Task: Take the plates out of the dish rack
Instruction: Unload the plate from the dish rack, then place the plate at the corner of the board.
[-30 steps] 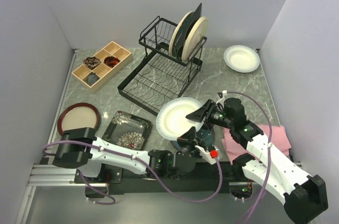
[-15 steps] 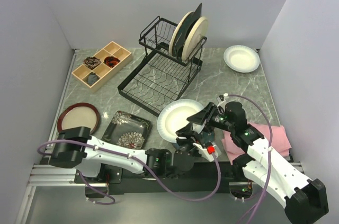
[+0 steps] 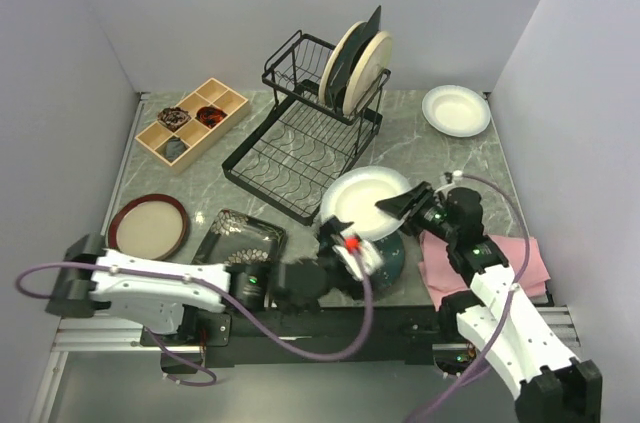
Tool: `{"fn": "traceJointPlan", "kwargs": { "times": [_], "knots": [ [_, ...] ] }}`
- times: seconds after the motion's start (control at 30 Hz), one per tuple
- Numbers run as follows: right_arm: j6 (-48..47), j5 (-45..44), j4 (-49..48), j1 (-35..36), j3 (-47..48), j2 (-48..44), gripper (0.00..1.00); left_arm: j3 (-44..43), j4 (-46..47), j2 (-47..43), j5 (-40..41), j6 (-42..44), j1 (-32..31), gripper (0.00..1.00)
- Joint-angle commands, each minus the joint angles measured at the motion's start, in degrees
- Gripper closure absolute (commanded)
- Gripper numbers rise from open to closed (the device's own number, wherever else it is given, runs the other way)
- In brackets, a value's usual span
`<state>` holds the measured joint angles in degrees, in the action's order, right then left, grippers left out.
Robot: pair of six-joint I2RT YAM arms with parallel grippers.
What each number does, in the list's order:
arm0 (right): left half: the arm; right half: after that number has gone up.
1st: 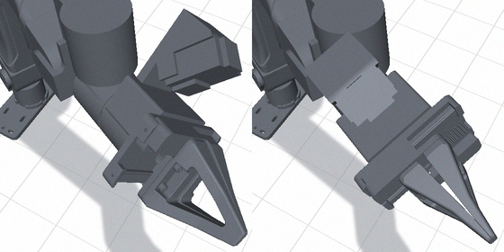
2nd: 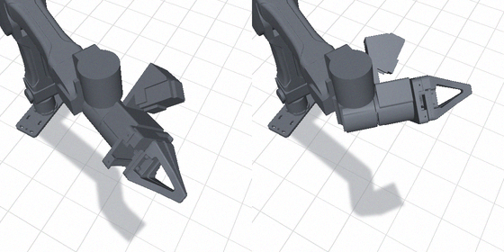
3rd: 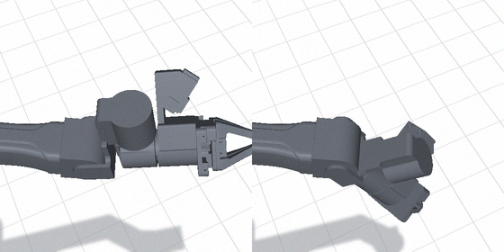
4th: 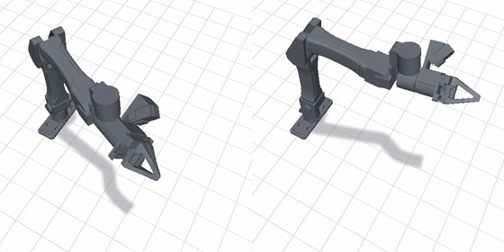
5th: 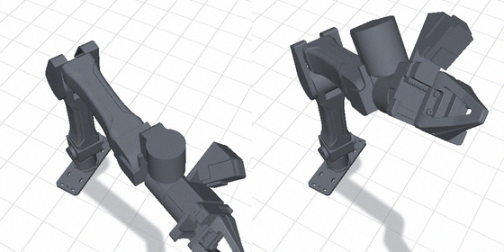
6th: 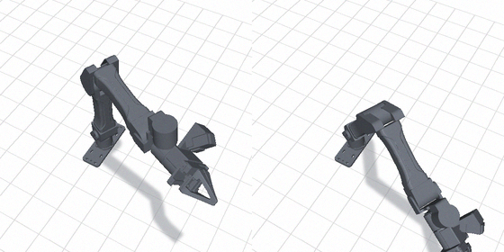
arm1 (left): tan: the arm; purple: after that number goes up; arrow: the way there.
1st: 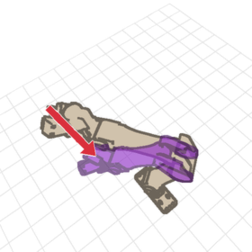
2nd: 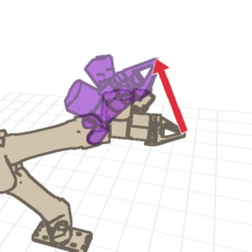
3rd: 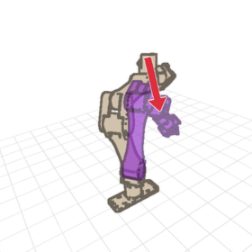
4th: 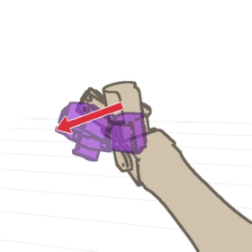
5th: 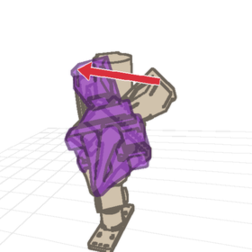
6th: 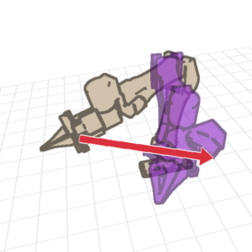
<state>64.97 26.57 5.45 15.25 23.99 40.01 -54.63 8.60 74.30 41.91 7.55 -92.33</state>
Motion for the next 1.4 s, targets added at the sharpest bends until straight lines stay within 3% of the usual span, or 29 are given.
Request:
{"fn": "traceJointPlan", "kwargs": {
  "times": [0.0, 0.07, 0.17, 0.3, 0.4, 0.57, 0.73, 0.97, 1.37],
  "knots": [
    [-4.1, -2.0, -1.4, -7.9, 4.0, -3.1, 1.0, 3.9, -0.3, -9.2, -18.8, -15.7, 6.7, 0.0],
    [-5.8, -8.0, -0.6, -9.6, 5.0, -3.1, 1.0, 8.2, 3.6, -13.4, -28.8, -19.7, 13.2, 0.01],
    [-6.0, -15.1, -1.3, -11.9, 6.9, -0.6, 1.0, 13.3, 7.4, -17.5, -35.6, -25.3, 20.4, 0.0],
    [-7.7, -23.9, -5.3, -13.2, 11.4, 5.1, 1.0, 17.4, 7.3, -21.4, -36.4, -28.6, 26.6, 0.0],
    [-10.0, -28.3, -8.7, -16.9, 15.9, 11.0, 1.0, 20.4, 8.1, -22.4, -28.8, -29.3, 27.9, 0.0],
    [-7.1, -27.1, -19.6, -24.8, 20.4, 24.7, 1.0, 23.1, 7.5, -21.2, -23.7, -28.7, 28.1, 0.0],
    [-4.9, -22.6, -25.7, -27.6, 32.8, 43.5, 1.0, 25.5, 9.7, -22.9, -25.0, -27.6, 28.0, 0.0],
    [-2.3, -18.2, -35.6, -30.6, 42.0, 59.3, 1.0, 23.7, 5.6, -23.7, -22.3, -25.7, 27.9, 0.01],
    [-1.4, -15.2, -23.4, -33.6, 66.3, 78.6, 0.94, 24.7, 5.7, -27.5, -21.3, -25.3, 27.7, 0.01]
  ]
}}
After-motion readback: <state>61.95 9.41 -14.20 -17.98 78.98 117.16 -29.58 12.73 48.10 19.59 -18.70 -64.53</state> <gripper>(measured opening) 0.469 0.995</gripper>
